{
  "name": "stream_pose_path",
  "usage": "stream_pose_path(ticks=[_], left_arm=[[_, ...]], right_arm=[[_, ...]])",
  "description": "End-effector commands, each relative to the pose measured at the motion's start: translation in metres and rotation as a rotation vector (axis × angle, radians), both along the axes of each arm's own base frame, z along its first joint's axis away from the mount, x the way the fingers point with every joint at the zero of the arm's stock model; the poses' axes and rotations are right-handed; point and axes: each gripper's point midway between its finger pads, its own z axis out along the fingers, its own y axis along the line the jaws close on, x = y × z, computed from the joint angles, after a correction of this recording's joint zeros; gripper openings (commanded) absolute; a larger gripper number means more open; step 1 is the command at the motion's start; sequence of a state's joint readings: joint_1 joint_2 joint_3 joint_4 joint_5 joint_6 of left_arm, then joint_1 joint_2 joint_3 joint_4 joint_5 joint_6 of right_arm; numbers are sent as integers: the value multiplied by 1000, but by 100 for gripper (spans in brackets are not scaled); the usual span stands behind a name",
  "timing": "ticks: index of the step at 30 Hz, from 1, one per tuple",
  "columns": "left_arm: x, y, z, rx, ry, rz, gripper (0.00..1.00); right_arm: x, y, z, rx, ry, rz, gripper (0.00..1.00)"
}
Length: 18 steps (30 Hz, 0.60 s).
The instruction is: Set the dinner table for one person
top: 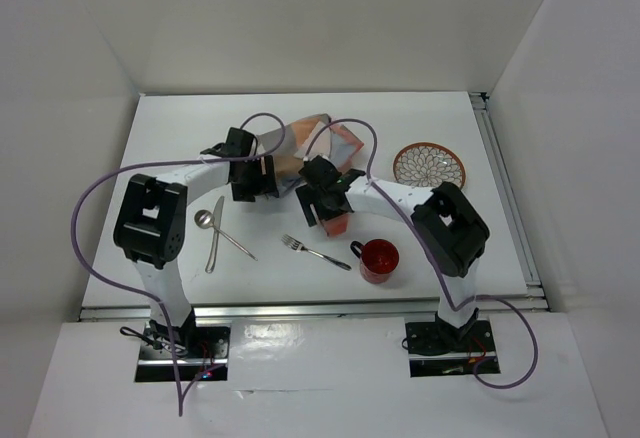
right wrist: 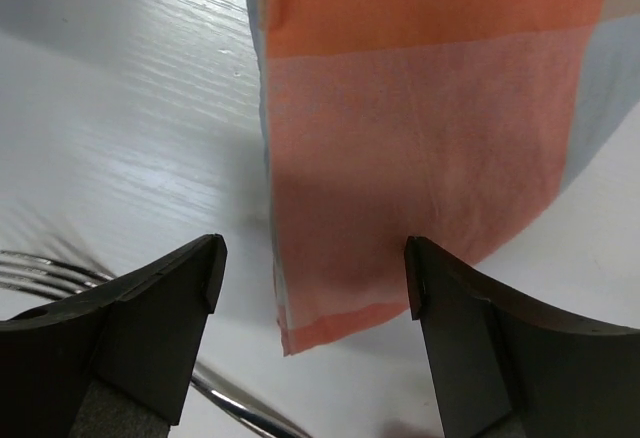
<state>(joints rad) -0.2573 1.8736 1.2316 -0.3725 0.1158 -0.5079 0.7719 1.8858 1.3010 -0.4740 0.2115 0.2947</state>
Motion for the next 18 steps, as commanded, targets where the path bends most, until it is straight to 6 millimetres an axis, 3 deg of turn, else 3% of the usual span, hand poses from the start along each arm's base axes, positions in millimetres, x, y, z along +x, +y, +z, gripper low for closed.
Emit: stream_pose_path(ticks=[1, 3, 6, 7, 9, 11, 14, 15, 17, 18], left_arm=[[31, -16, 17, -75, -74, -5, 82], [33, -12, 16, -73, -69, 4, 75], [38, -10, 24, -87, -86, 9, 46], [40, -8, 32, -95, -100, 3, 24], [45, -7, 46, -104, -119, -4, 3], [49, -4, 65, -110, -133, -9, 0], [56, 0, 106, -109, -197, -22, 0], [57, 1, 118, -105, -221, -35, 0], [63, 6, 156, -109, -295, -35, 0], [62, 10, 166, -108, -300, -26, 0]], right_arm=[[6, -1, -11, -32, -30, -31, 84], [1, -5, -23, -62, -17, -38, 73], [2, -9, -29, -81, -24, -56, 62], [1, -10, -33, -88, -18, -56, 51], [-1, -13, -34, -106, -7, -46, 37], [5, -14, -22, -109, -44, -62, 4], [23, -23, 23, -78, -114, -74, 0], [29, -22, 55, -24, -164, -69, 0], [37, -27, 89, 27, -222, -43, 0], [43, -34, 120, 96, -262, -41, 0]])
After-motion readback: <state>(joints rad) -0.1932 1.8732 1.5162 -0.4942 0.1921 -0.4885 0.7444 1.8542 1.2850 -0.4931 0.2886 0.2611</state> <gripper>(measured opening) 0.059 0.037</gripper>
